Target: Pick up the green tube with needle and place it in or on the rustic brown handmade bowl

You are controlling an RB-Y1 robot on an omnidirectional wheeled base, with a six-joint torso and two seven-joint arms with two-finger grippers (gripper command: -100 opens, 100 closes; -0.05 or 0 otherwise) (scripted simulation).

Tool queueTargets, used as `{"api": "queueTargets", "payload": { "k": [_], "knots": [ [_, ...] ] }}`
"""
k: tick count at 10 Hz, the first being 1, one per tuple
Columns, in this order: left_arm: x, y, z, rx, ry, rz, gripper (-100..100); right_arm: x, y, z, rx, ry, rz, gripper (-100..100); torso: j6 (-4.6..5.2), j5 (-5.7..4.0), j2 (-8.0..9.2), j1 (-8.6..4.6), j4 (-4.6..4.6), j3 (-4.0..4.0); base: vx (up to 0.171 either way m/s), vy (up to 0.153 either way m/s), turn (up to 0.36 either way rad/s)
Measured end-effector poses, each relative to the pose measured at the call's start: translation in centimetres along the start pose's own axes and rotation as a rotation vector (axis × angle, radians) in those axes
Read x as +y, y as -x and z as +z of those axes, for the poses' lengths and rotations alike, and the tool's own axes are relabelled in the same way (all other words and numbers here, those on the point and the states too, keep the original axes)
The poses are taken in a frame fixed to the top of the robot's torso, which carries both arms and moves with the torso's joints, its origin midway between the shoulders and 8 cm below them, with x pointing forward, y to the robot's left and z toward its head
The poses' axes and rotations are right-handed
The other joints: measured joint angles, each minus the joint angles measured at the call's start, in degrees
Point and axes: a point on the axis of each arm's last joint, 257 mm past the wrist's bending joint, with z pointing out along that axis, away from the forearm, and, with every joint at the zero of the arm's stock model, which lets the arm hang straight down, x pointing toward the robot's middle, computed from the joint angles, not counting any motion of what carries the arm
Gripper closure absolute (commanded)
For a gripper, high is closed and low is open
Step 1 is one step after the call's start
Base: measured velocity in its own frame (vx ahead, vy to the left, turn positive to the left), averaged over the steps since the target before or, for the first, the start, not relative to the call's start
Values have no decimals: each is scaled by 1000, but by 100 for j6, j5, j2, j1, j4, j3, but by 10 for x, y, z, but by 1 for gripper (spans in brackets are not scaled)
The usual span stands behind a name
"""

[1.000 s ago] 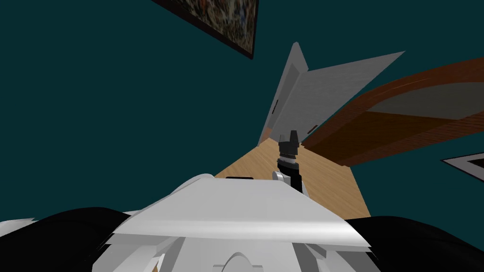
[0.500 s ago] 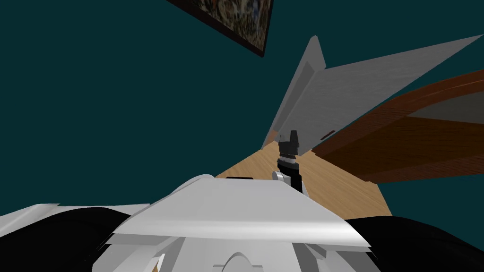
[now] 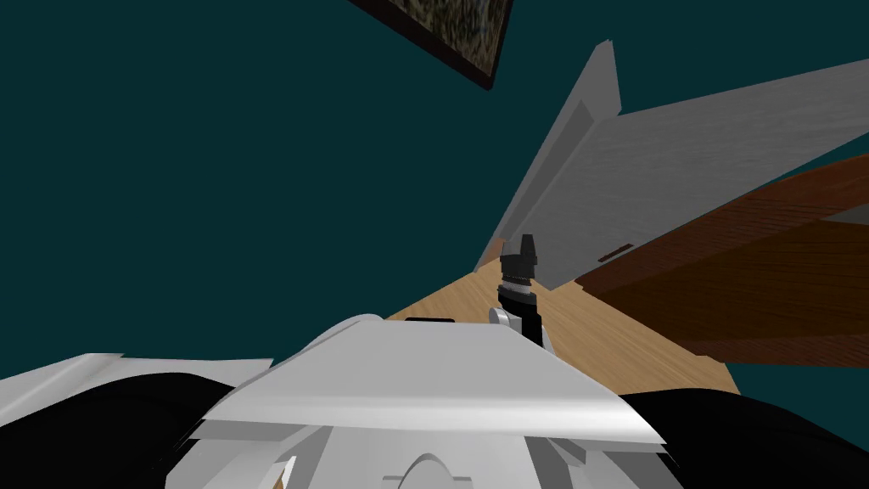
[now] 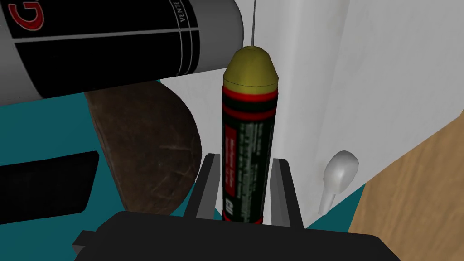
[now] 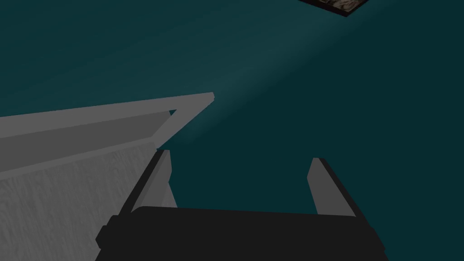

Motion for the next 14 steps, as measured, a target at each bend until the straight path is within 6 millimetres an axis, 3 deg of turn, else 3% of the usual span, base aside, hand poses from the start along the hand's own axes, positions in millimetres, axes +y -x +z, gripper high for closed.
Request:
{"api": "queueTargets", "payload": {
  "k": [3, 5, 8, 11, 14],
  "knots": [
    [-24, -29, -10, 53, -30, -30, 100, 0, 0, 0, 0, 0, 0, 0, -2, -26, -2, -65, -4, -3, 10, -186, -17],
    [-31, -34, -15, 70, -42, -25, 100, 0, 0, 0, 0, 0, 0, 0, -12, -18, 8, -24, -2, 3, -8, -80, 8],
    [-66, -70, -38, 135, -82, -42, 100, 0, 0, 0, 0, 0, 0, 0, -10, -26, 31, -41, 2, 15, -66, -110, -5],
    [-95, -102, -62, 184, -106, -55, 100, 0, 0, 0, 0, 0, 0, 0, -15, -22, 46, -13, 5, 24, -99, -28, 25],
    [-110, -126, -79, 202, -110, -51, 100, 0, 0, 0, 0, 0, 0, 0, -19, -6, 61, 38, 9, 33, -116, 67, 30]
  ]
}}
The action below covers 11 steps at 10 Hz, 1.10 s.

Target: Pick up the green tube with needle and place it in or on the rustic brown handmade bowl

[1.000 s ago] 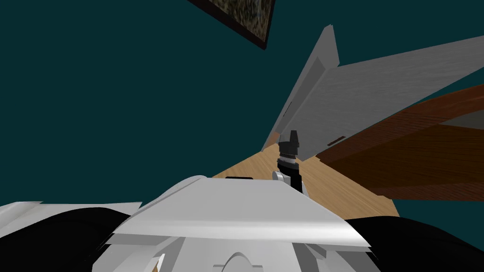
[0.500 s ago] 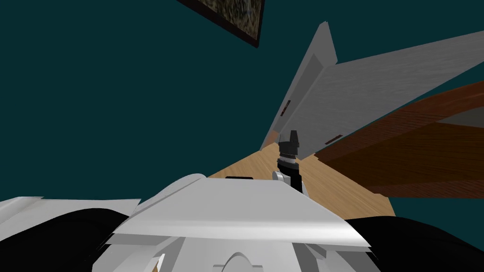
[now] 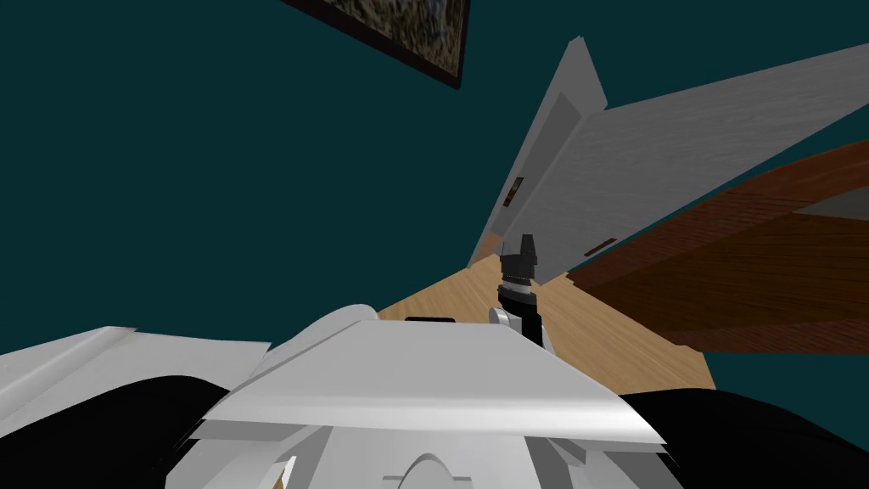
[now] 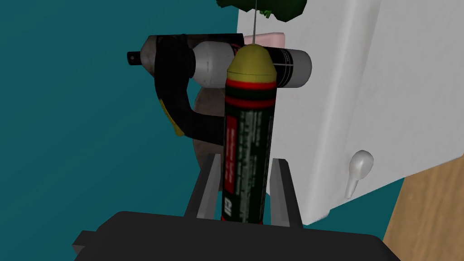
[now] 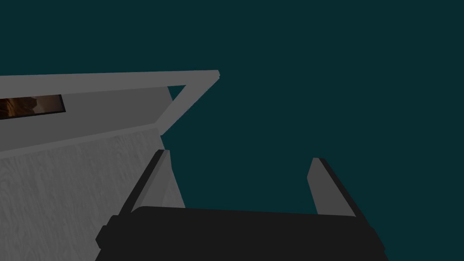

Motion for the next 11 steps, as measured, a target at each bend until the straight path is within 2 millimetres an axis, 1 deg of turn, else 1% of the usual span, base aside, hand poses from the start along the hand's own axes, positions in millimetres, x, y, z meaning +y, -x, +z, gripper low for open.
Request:
{"api": "queueTargets", "payload": {
  "k": [2, 5, 8, 11],
  "knots": [
    [-7, -11, -8, -4, 9, 9, 100, 0, 0, 0, 0, 0, 0, 0, -2, 10, 1, 26, 1, 1, -111, 114, 44],
    [-6, -16, -17, -31, 33, 32, 100, 0, 0, 0, 0, 0, 0, 0, -3, 18, 9, 38, 2, 6, -117, 124, 36],
    [0, -11, -22, -75, 64, 54, 100, 0, 0, 0, 0, 0, 0, 0, -5, 28, 0, 59, 0, 1, -81, 153, 31],
    [6, 0, -26, -127, 96, 76, 100, 0, 0, 0, 0, 0, 0, 0, -21, 54, 11, 121, 3, 8, -53, 167, 41]
  ]
}}
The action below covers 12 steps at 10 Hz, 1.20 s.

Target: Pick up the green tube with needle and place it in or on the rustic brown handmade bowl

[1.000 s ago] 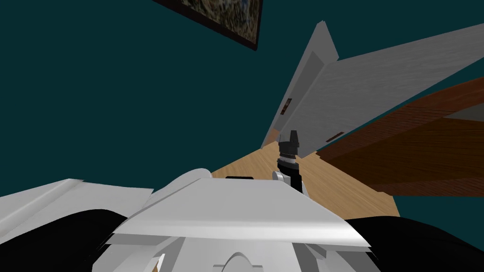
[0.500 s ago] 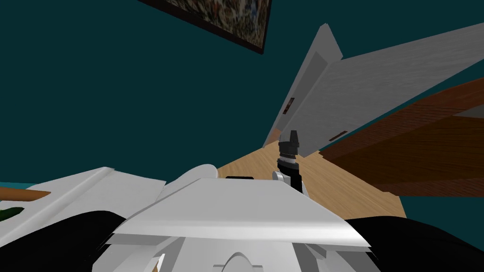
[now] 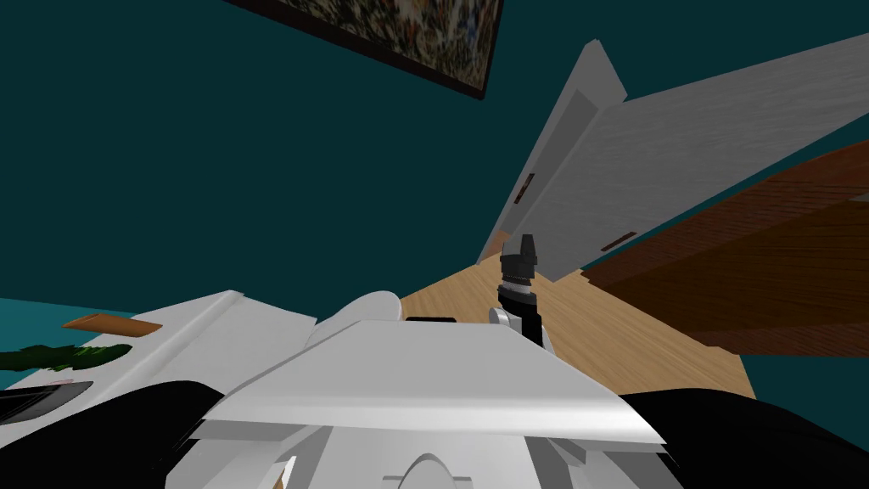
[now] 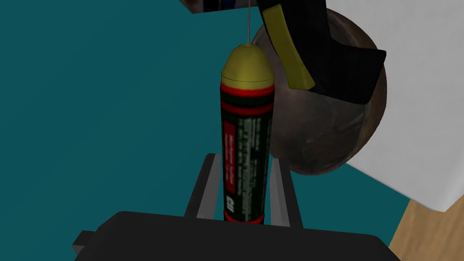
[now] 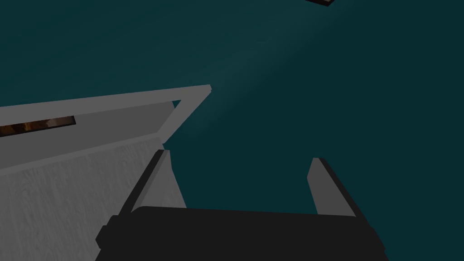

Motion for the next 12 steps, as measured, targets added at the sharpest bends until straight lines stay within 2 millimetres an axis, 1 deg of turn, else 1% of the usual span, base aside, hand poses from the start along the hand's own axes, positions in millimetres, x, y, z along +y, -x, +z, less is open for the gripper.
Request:
{"api": "queueTargets", "payload": {
  "k": [1, 2, 3, 6, 7, 8, 9, 10, 11, 12],
  "knots": [
    [3, 6, -1, -19, 11, 8, 100, 0, 0, 0, 0, 0, 0, 0, 0, 3, -8, 11, -2, -5, -10, 86, 8],
    [3, 7, -1, -25, 13, 9, -100, 0, 0, 0, 0, 0, 0, 0, 8, 4, -19, -15, -4, -11, -4, 15, -1],
    [3, 8, -1, -24, 13, 9, -100, 0, 0, 0, 0, 0, 0, 0, 9, -3, -26, -40, -6, -15, -2, 7, 0],
    [3, 8, -1, -25, 13, 9, -100, 0, 0, 0, 0, 0, 0, 0, 9, -9, -31, -56, -7, -19, 0, 0, 0],
    [3, 8, -1, -25, 13, 9, 0, 0, 0, 0, 0, 0, 0, 0, 9, -9, -32, -56, -8, -19, 0, 0, 0],
    [3, 8, -1, -25, 13, 9, -100, 0, 0, 0, 0, 0, 0, 0, 9, -9, -32, -57, -8, -19, -29, -6, 47],
    [-3, 1, -5, -20, 7, 8, -100, 0, 0, 0, 0, 0, 0, 0, 9, -11, -25, -59, -7, -16, -62, -5, 66],
    [-9, -10, -14, -14, -2, 14, -100, 0, 0, 0, 0, 0, 0, 0, 9, -12, -15, -61, -4, -10, -58, -7, 30],
    [-13, -15, -18, -12, -4, 6, -100, 0, 0, 0, 0, 0, 0, 0, 8, -10, -13, -61, -3, -8, -59, -12, 57],
    [-20, -29, -26, -7, -10, 10, -100, 0, 0, 0, 0, 0, 0, 0, 9, -12, -13, -63, -4, -8, -38, -10, 17]
  ]
}}
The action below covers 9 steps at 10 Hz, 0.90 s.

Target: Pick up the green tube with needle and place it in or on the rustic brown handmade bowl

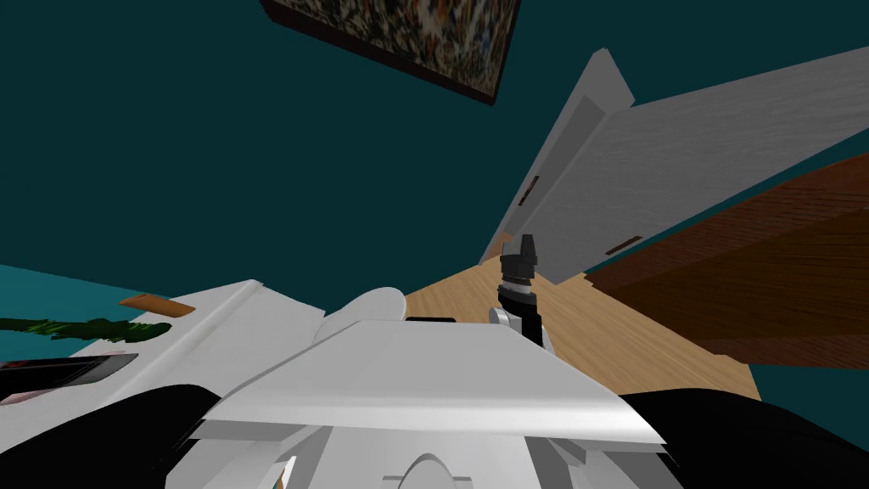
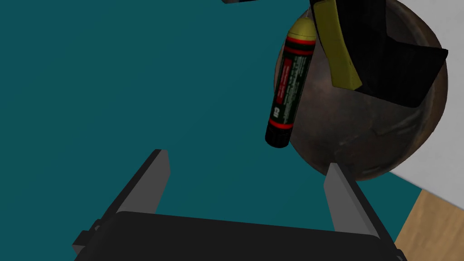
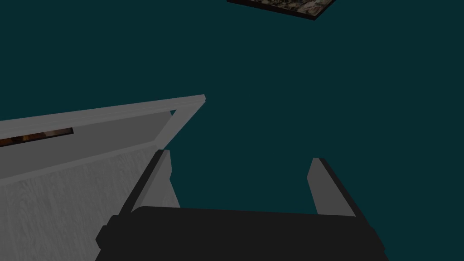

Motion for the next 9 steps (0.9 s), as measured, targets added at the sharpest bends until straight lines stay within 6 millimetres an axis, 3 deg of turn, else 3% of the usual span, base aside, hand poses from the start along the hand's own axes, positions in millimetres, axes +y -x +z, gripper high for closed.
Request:
{"api": "queueTargets", "payload": {
  "k": [5, 9],
  "knots": [
    [-12, -44, -30, 17, -12, 7, -100, 0, 0, 0, 0, 0, 0, 0, -1, 1, -3, 0, -1, -2, -46, -8, 43],
    [-8, -81, -52, 31, -13, 32, -100, 0, 0, 0, 0, 0, 0, 0, -2, 3, -2, 3, 0, 0, -50, -4, 49]
  ]
}}
